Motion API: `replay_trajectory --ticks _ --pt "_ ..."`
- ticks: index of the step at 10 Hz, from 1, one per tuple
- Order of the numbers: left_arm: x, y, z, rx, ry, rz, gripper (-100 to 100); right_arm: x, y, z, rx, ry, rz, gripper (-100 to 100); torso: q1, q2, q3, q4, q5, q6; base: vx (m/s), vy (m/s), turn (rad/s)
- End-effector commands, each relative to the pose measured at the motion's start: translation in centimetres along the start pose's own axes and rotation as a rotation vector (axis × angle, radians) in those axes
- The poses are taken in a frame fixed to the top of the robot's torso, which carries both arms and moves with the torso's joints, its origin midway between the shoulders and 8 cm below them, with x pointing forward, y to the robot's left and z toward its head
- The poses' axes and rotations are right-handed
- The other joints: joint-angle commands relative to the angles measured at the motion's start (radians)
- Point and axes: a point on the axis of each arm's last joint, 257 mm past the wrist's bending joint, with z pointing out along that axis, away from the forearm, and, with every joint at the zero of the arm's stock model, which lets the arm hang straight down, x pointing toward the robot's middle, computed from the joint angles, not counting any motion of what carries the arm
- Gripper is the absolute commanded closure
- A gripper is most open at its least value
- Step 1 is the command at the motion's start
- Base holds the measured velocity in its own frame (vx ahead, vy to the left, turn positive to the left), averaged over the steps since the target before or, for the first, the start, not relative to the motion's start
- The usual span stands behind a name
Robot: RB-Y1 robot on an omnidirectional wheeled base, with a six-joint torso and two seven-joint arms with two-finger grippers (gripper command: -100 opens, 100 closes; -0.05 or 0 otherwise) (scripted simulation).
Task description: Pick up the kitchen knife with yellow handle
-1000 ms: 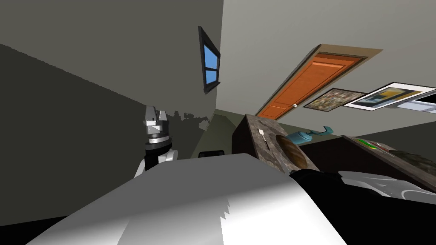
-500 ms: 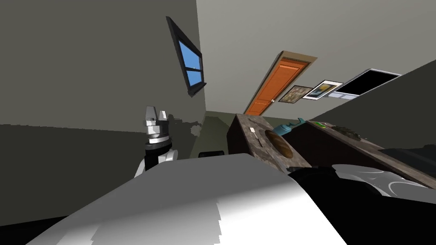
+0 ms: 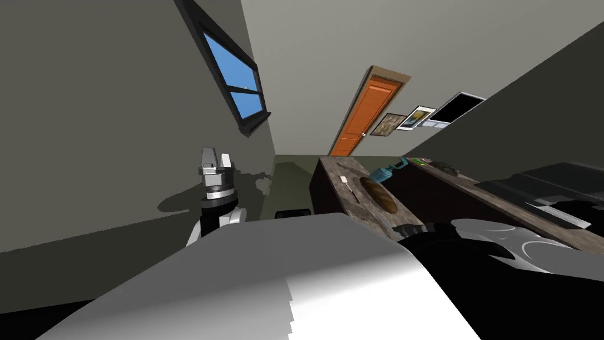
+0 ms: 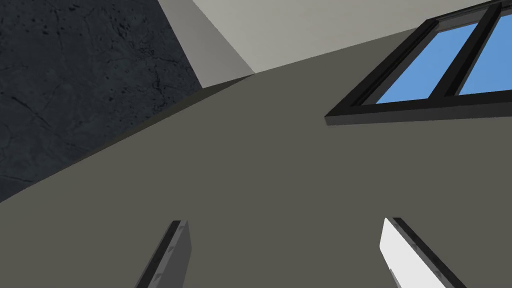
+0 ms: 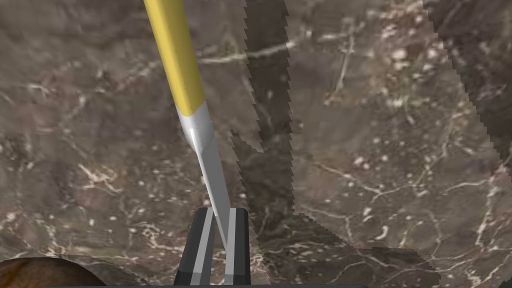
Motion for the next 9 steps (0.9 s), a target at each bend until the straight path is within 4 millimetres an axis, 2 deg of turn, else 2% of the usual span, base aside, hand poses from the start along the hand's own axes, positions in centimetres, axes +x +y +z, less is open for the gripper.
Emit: replay_trajectory --ticks 1,4,5,6,8,9 --pt "0.0 0.0 0.0 0.0 0.0 0.0 0 -0.4 -0.1 -0.1 -0.013 0.008 -0.059 100 0.0 0.0 0.0 0.0 0.0 0.0 0.194 0.004 -0.332" --pt "0.0 0.0 0.0 0.0 0.0 0.0 0 -3.2 -0.5 -0.1 -0.015 -0.006 -0.182 100 0.0 -0.007 -0.004 -0.001 0.0 0.003 0.22 0.02 -0.433" --pt "0.0 0.0 0.0 0.0 0.0 0.0 0 -3.3 -0.6 -0.3 -0.027 0.004 -0.231 100 0.0 -0.007 -0.004 -0.002 0.0 0.002 0.22 0.047 -0.372" --pt "0.0 0.0 0.0 0.0 0.0 0.0 0 -4.6 -0.8 -0.3 -0.019 -0.005 -0.267 100 0.001 -0.007 -0.004 -0.002 0.0 0.002 0.186 0.05 -0.424" --pt "0.0 0.0 0.0 0.0 0.0 0.0 0 -5.0 -0.9 -0.5 -0.027 0.004 -0.326 100 -0.001 -0.001 -0.001 -0.001 0.0 0.001 0.132 0.038 -0.284" --pt "0.0 0.0 0.0 0.0 0.0 0.0 0 -6.0 -1.1 -0.5 -0.019 -0.003 -0.351 100 0.0 -0.004 -0.002 -0.001 0.0 0.004 0.188 0.044 -0.47"
